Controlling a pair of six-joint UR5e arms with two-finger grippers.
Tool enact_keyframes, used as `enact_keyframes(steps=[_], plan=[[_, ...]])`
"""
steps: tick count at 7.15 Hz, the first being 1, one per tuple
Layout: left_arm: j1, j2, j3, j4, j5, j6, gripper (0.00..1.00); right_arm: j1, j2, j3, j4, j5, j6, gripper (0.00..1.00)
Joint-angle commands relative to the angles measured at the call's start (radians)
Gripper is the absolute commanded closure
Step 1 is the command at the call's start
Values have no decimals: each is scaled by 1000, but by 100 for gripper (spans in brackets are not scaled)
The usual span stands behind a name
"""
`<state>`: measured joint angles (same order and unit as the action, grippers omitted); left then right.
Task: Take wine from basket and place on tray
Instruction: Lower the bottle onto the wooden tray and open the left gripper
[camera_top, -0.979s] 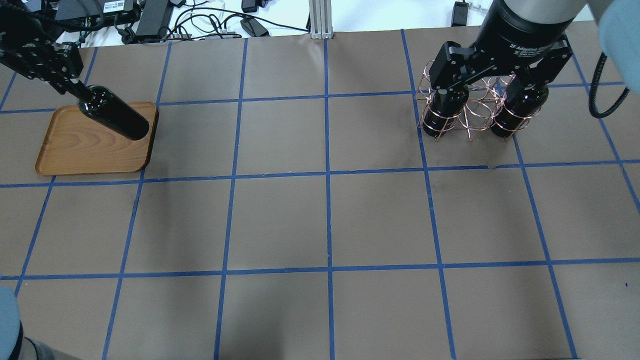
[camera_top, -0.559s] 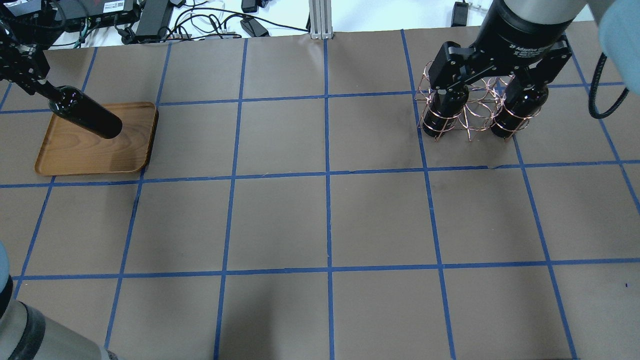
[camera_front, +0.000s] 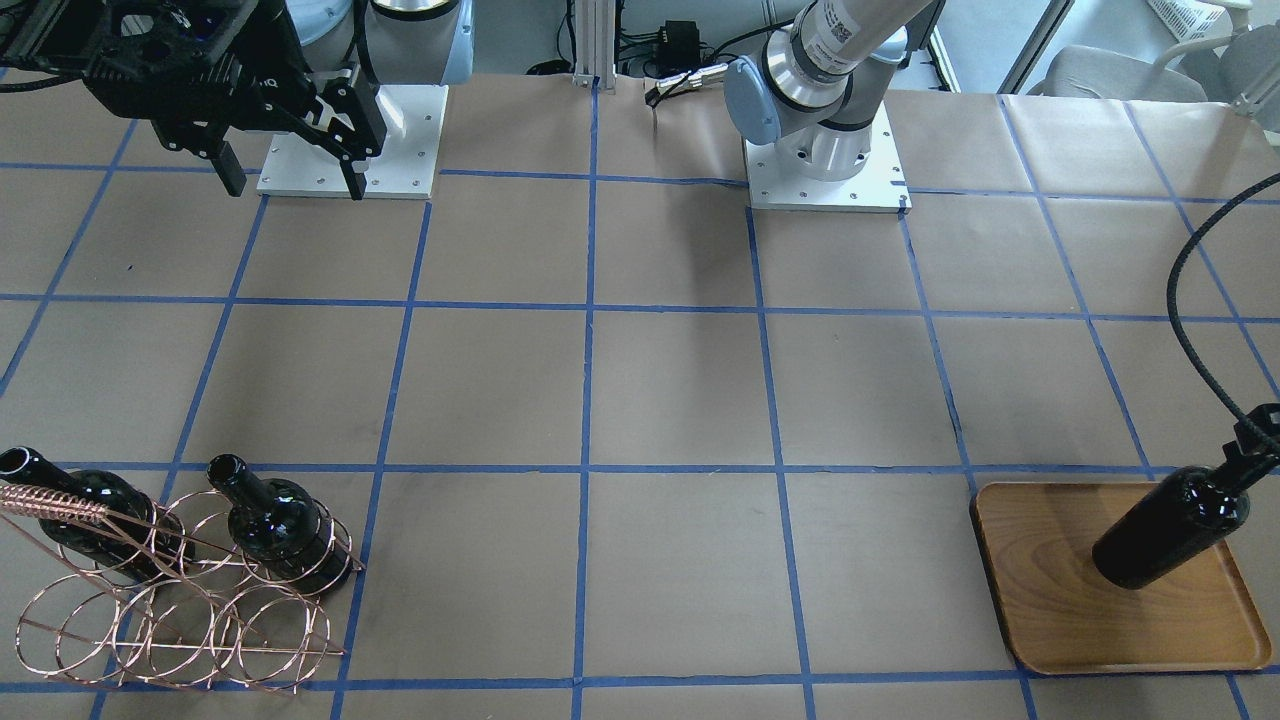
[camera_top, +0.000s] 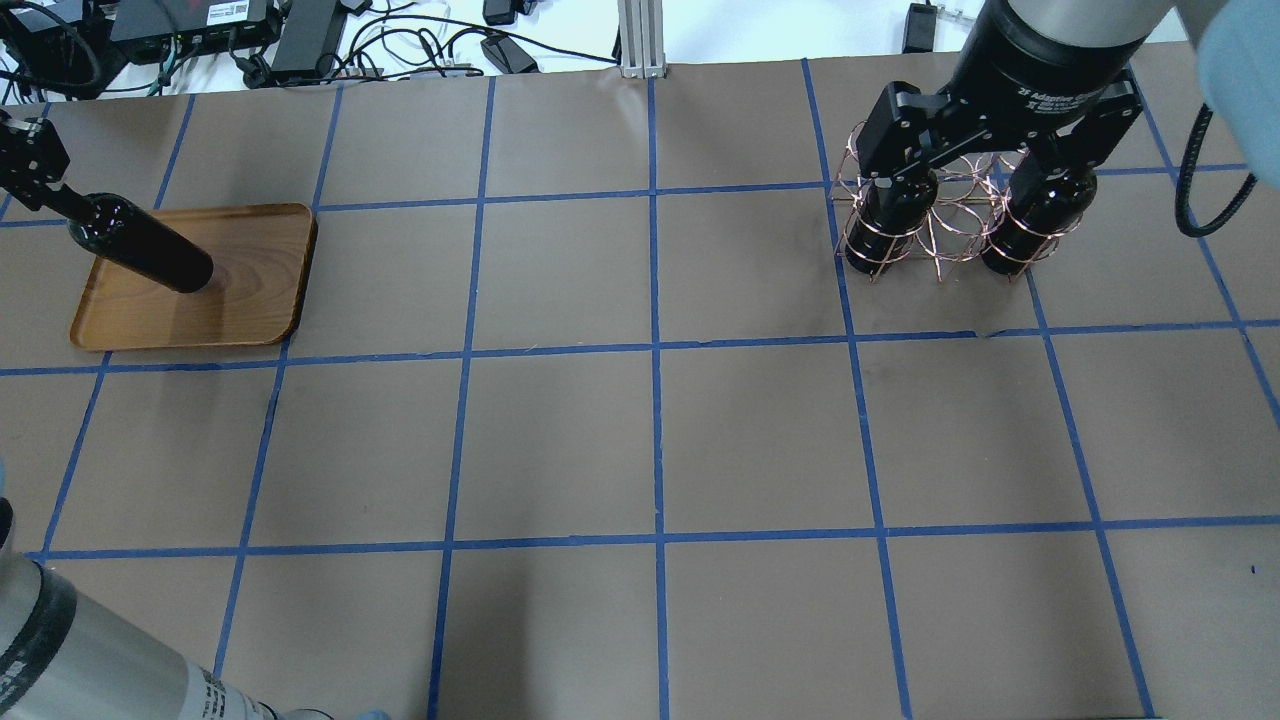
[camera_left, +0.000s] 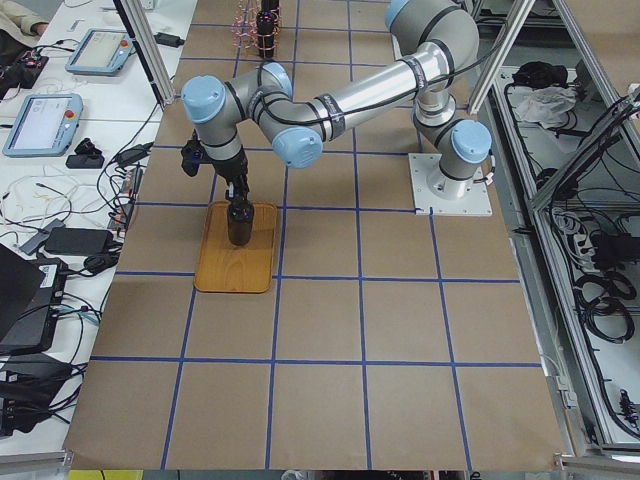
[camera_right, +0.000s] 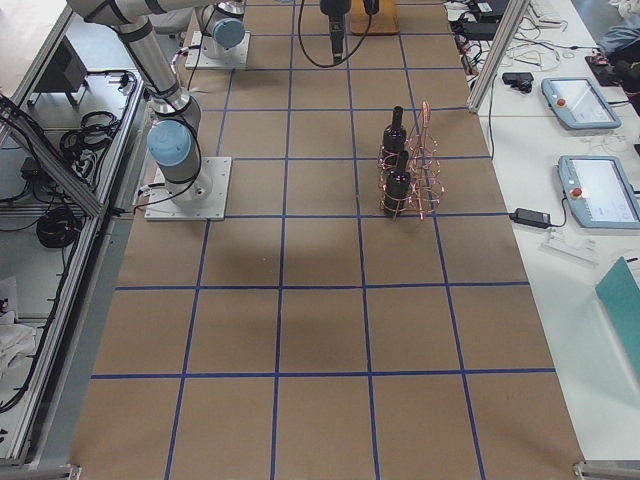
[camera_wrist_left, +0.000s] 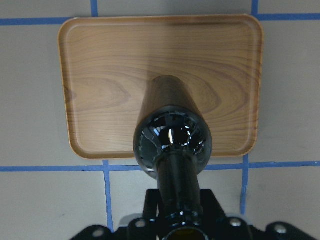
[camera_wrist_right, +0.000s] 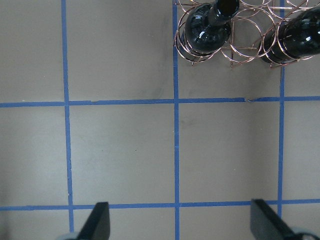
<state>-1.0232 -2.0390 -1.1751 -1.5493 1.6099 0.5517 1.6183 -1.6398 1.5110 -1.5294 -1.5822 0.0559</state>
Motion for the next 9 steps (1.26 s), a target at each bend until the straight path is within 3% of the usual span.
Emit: enact_keyframes(steps=[1, 2, 3, 4, 5, 6, 9], plan=[[2, -15, 5, 20, -4, 2, 100, 0, 0, 0, 0, 1, -1, 0], [2, -27, 5, 20, -4, 1, 100, 0, 0, 0, 0, 1, 1, 0], [2, -35, 5, 29, 4, 1, 75, 0, 0, 0, 0, 1, 1, 0], [2, -35, 5, 32, 4, 1, 60, 0, 0, 1, 0, 1, 1, 0], [2, -35, 6, 32, 2, 1, 28, 0, 0, 0, 0, 1, 1, 0], [0, -21, 6, 29, -5, 1, 4, 0, 0, 1, 0, 1, 2, 0], [-24, 34, -1, 12, 1, 1, 0, 0, 2, 2, 0, 2, 7, 0]])
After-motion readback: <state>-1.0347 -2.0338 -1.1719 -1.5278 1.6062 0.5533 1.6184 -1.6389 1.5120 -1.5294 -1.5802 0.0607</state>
